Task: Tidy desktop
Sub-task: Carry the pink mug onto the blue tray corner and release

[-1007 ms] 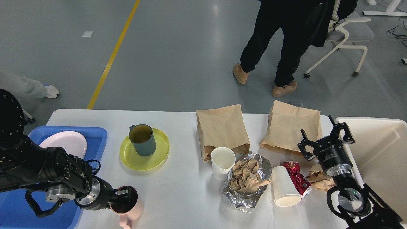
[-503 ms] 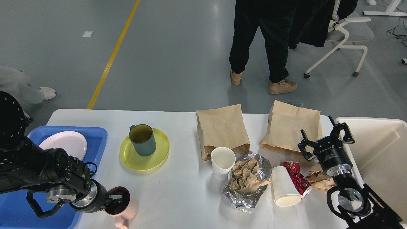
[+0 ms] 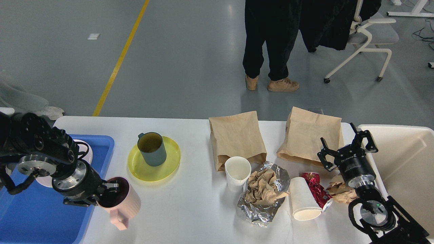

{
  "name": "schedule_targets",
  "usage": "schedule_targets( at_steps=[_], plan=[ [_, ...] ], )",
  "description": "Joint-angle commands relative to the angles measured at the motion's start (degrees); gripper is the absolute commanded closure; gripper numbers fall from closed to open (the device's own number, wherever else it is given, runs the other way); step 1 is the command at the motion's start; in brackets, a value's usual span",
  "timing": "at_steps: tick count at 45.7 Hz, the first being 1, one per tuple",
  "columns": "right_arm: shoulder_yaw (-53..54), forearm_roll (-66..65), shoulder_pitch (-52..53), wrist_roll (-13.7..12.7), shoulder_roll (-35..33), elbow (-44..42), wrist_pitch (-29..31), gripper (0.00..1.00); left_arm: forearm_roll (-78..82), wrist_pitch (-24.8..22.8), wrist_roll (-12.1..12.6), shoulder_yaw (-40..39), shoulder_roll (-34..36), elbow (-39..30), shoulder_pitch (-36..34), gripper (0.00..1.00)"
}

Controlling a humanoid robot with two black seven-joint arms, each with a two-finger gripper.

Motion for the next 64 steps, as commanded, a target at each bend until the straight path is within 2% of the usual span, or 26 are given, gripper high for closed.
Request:
schedule_targets(
  at_steps=[1,6,11,14,21,25,32,38,42,49,55,59,64],
  plan=[
    [0.0,0.0,0.0,0.0,0.0,0.0,0.0,0.00,0.3,-5.4,-0.1,4.2,-0.5,-5.6,-13.2,1.00],
    [0.0,0.0,0.0,0.0,0.0,0.0,0.0,0.00,0.2,-8.9,-1.5,6.9,-2.8,-10.2,-24.8,1.00],
    [0.0,0.0,0.0,0.0,0.0,0.0,-0.1,0.00,0.3,-15.8,-2.6,8.8,-3.0,-10.6,-33.6,1.00],
    [0.0,0.0,0.0,0.0,-0.1,0.0,0.0,0.00,0.3,-17.4,-2.6,9.5,-2.9,-10.6,-35.5,1.00],
    [0.0,0.0,-0.1,0.0,-0.1,0.0,0.0,0.00,0.9,-16.0,-2.7,10.9,-2.2,-9.3,-33.3,1.00],
    [0.0,0.0,-0.1,0.0,-0.1,0.0,0.0,0.00,4.4,-16.7,-2.7,11.2,2.4,-5.5,-28.0,1.00],
    [0.0,0.0,-0.1,0.0,-0.1,0.1,0.0,0.00,15.8,-16.7,-2.8,10.2,17.2,4.5,-17.0,1.00],
    [0.0,0.0,-0.1,0.0,-0.1,0.1,0.0,0.00,22.6,-18.2,-3.4,7.0,27.4,16.5,-9.3,1.00],
    [0.0,0.0,-0.1,0.0,-0.1,0.1,0.0,0.00,26.7,-21.0,-3.6,2.0,32.9,26.3,-1.4,1.00],
    [0.0,0.0,-0.1,0.0,-0.1,0.1,0.0,0.00,30.2,-25.2,-3.7,-13.8,34.1,42.5,17.4,1.00],
    [0.0,0.0,-0.1,0.0,-0.1,0.1,0.0,0.00,33.2,-25.9,-3.9,-26.6,33.4,53.1,32.5,1.00],
    [0.0,0.0,-0.1,0.0,-0.1,0.0,0.0,0.00,35.4,-25.9,-4.8,-32.5,32.5,58.1,40.0,1.00],
    [0.0,0.0,-0.1,0.0,-0.1,0.0,0.0,0.00,35.7,-25.7,-5.9,-36.0,29.8,64.8,45.6,1.00]
  ],
)
